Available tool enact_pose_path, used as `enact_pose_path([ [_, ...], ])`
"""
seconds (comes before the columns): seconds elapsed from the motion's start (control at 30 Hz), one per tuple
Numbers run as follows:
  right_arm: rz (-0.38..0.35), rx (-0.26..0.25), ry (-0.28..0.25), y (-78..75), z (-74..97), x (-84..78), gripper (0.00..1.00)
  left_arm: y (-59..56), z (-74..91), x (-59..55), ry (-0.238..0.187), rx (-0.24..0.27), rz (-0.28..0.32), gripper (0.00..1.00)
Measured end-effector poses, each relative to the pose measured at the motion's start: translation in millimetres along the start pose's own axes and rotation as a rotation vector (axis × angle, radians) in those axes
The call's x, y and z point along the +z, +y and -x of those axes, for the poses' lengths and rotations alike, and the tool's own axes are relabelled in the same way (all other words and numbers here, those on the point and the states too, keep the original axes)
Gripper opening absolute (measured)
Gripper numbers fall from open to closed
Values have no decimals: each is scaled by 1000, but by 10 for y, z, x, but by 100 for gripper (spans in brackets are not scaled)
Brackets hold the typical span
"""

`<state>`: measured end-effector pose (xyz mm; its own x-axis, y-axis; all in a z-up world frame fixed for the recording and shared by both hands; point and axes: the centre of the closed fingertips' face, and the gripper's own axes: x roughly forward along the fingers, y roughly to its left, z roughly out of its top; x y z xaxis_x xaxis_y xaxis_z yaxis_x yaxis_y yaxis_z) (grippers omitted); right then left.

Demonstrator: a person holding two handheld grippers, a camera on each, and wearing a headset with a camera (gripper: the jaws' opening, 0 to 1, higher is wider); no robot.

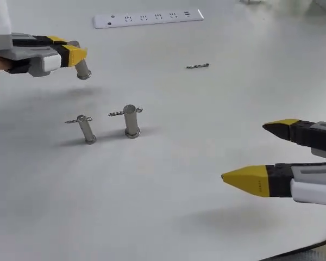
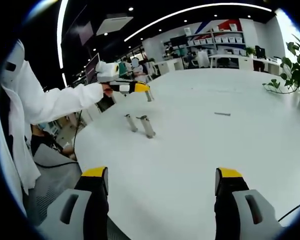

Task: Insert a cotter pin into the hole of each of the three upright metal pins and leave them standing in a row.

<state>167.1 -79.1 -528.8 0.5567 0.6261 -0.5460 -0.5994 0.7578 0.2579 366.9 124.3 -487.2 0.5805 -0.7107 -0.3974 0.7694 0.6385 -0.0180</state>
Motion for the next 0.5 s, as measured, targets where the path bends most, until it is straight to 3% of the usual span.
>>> enact_pose_path([
  [0.2, 11, 12, -17, 62, 32, 16, 86, -403, 276, 289, -68, -94, -38, 9],
  [0.27, 12, 18, -23, 82, 36, 20, 86, -514, 328, 327, -74, -114, -43, 9],
  [0.37, 17, 29, -30, 116, 52, 22, 85, -732, 409, 387, -86, -146, -106, 9],
  [0.5, 20, 39, -28, 138, 73, 6, 85, -976, 473, 385, -78, -179, -131, 9],
])
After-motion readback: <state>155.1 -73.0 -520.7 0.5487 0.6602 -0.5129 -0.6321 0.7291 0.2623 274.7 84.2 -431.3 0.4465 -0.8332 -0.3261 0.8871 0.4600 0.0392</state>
